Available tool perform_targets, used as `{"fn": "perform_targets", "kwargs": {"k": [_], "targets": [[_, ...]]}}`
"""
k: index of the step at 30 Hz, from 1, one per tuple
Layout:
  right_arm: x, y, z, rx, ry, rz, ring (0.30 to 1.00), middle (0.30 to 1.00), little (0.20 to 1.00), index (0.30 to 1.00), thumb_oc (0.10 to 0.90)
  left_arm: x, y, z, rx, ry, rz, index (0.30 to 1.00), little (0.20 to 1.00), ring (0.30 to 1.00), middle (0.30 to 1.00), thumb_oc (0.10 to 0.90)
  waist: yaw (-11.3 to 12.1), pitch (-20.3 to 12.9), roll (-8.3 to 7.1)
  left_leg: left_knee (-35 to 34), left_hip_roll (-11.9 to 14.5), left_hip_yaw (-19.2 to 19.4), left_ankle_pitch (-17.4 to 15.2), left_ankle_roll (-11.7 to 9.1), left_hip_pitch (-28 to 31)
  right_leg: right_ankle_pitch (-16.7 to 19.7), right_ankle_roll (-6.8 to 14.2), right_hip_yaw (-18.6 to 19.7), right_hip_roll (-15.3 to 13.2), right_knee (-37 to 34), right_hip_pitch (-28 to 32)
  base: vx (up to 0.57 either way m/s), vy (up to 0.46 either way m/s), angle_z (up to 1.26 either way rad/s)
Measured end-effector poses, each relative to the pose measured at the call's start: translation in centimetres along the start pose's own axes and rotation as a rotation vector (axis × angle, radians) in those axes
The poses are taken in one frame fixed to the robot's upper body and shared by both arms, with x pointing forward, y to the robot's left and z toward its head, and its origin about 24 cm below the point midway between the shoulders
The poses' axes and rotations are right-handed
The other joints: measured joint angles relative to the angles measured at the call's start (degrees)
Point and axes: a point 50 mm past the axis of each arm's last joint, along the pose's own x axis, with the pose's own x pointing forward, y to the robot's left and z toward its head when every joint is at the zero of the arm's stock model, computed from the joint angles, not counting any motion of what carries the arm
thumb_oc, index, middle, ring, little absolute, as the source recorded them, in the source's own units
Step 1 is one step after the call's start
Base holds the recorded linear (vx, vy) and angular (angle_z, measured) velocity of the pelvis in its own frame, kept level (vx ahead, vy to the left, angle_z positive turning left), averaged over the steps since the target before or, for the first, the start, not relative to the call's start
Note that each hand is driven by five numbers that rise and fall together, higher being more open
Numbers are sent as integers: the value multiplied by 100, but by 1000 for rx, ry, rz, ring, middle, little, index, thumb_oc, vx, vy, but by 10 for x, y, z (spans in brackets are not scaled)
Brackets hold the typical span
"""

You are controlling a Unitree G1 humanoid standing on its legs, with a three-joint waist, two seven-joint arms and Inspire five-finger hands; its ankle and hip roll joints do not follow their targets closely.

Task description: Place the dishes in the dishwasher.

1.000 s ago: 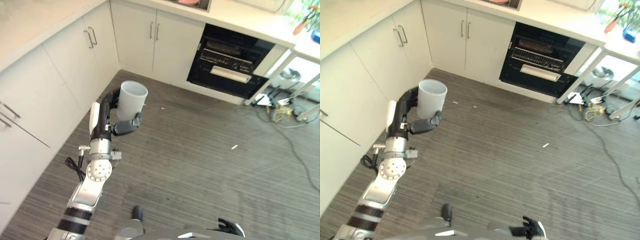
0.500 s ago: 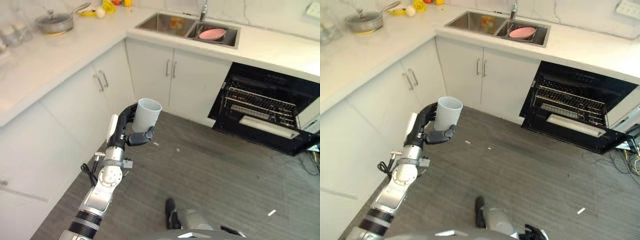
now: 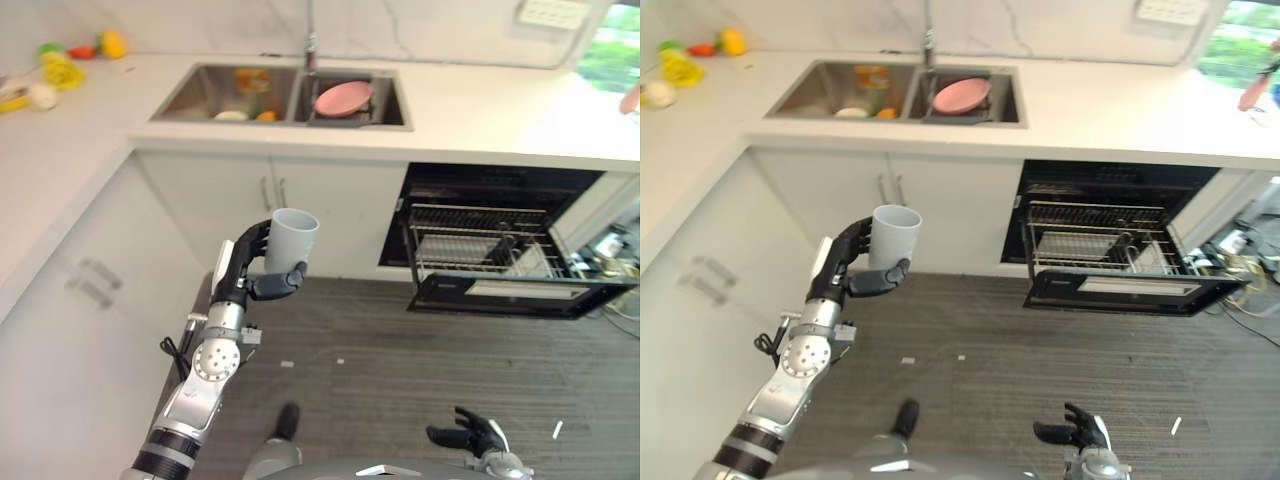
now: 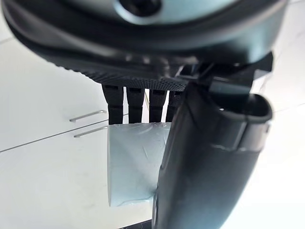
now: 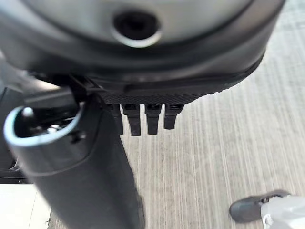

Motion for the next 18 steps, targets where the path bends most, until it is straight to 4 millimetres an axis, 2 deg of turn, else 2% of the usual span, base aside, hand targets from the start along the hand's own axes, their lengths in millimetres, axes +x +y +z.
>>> {"fn": "perform_targets", "kwargs": {"k": [1, 2, 3, 4, 5, 6, 7, 8, 9, 10, 11, 13, 14, 15, 16, 18], "targets": [[-1, 4, -5, -1, 12, 11, 900, 900, 900, 900, 800, 4, -2, 4, -1, -17, -18, 300, 300, 300, 300, 400, -91, 29, 14, -117, 0, 16, -36, 116, 124, 11, 252, -97, -21, 441, -202, 70, 250, -17], [-3, 6, -11, 1, 33, 18, 900, 900, 900, 900, 800, 7, -3, 7, 3, -31, -31, 300, 300, 300, 300, 400, -144, 63, 47, -115, -16, 68, -107, 228, 199, -225, 327, -115, -62, 545, -317, 38, 157, -24], [-3, 6, -14, 1, 51, 22, 900, 900, 900, 900, 800, 10, -4, 11, 5, -47, -38, 300, 300, 300, 300, 400, -187, 96, 97, -115, -28, 89, -134, 260, 258, -348, 406, -114, -109, 479, -407, 84, 243, -41], [-3, 7, -13, -11, 53, 27, 900, 900, 900, 900, 800, 14, -4, 15, 12, -64, -42, 300, 300, 300, 300, 400, -203, 137, 146, -115, -31, 270, -166, 305, 343, -369, 518, -101, -233, 303, -513, 25, 145, -78], [-2, 8, -8, -3, 41, 29, 900, 900, 900, 900, 800, 16, -2, 17, 22, -75, -40, 300, 300, 300, 300, 400, -186, 163, 122, -115, -92, 471, -184, 322, 453, -289, 756, -97, -411, 259, -750, 21, 205, -95], [-1, 9, -3, -10, 21, 30, 900, 900, 900, 900, 800, 17, 2, 18, 41, -81, -41, 300, 300, 300, 300, 400, -257, 166, 116, -116, -141, 606, -232, 389, 564, -165, 895, -12, -533, 145, -915, -64, 147, -101], [0, 12, 2, -16, 2, 37, 900, 900, 900, 900, 800, 19, 5, 19, 56, -91, -42, 300, 300, 300, 300, 400, -251, 164, 87, -116, -200, 741, -297, 473, 631, 32, 1046, 17, -598, 248, -1139, -57, 171, -99], [1, 15, 15, -22, -48, 47, 900, 900, 900, 900, 800, 23, 6, 24, 61, -110, -39, 300, 300, 300, 300, 400, -236, 177, 35, -118, -247, 1071, -488, 552, 723, 350, 1164, 57, -626, 536, -1548, -53, 163, -109], [1, 21, 26, -24, -93, 64, 900, 900, 900, 900, 800, 26, 10, 27, 70, -123, -30, 300, 300, 300, 300, 400, -215, 180, -74, -117, -329, 1344, -631, 669, 771, 678, 1129, -35, -651, 696, -1932, 0, 165, -154], [-1, 31, 50, -56, -191, 103, 900, 900, 900, 900, 800, 26, 15, 26, 70, -120, -8, 300, 300, 300, 300, 400, -161, 206, -68, -121, -276, 1748, -707, 662, 783, 830, 939, -1001, -719, 768, -2183, -5, 93, -147], [-3, 36, 59, -90, -238, 122, 900, 900, 900, 900, 800, 25, 15, 26, 76, -119, -11, 300, 300, 300, 300, 400, -119, 210, -62, -119, -251, 1866, -752, 665, 806, 813, 888, -1756, -825, 605, -2133, -6, 39, -128], [-8, 41, 73, -131, -323, 145, 900, 900, 900, 900, 800, 24, 15, 25, 76, -116, -14, 300, 300, 300, 300, 400, -121, 181, -117, -118, -240, 2065, -810, 581, 863, 840, 839, -2595, -985, 59, -1717, 5, -14, -67], [-12, 41, 82, -143, -372, 147, 900, 900, 900, 900, 800, 22, 16, 24, 79, -114, -13, 300, 300, 300, 300, 400, -56, 168, -154, -117, -243, 2224, -850, 525, 904, 1003, 741, -3027, -1093, -204, -1496, 68, -23, -58], [-14, 40, 86, -137, -395, 150, 900, 900, 900, 900, 800, 22, 16, 23, 84, -112, -12, 300, 300, 300, 300, 400, -73, 164, -177, -117, -243, 2266, -867, 498, 924, 1075, 730, -2874, -1076, -419, -1341, 111, -23, -49], [-26, 31, 104, -40, -494, 146, 900, 900, 900, 900, 800, 20, 17, 22, 80, -107, -5, 300, 300, 300, 300, 400, -102, 165, -195, -117, -235, 2295, -903, 441, 978, 1155, 629, -2250, -1017, -1008, -983, 96, -18, -29], [-43, 12, 132, -41, -640, 141, 900, 900, 900, 900, 800, 18, 23, 21, 81, -101, 24, 300, 300, 300, 300, 400, -148, 174, -166, -120, -133, 2460, -931, 365, 1113, 1067, 474, -1992, -910, -1074, -900, 72, -1, -40]]}}
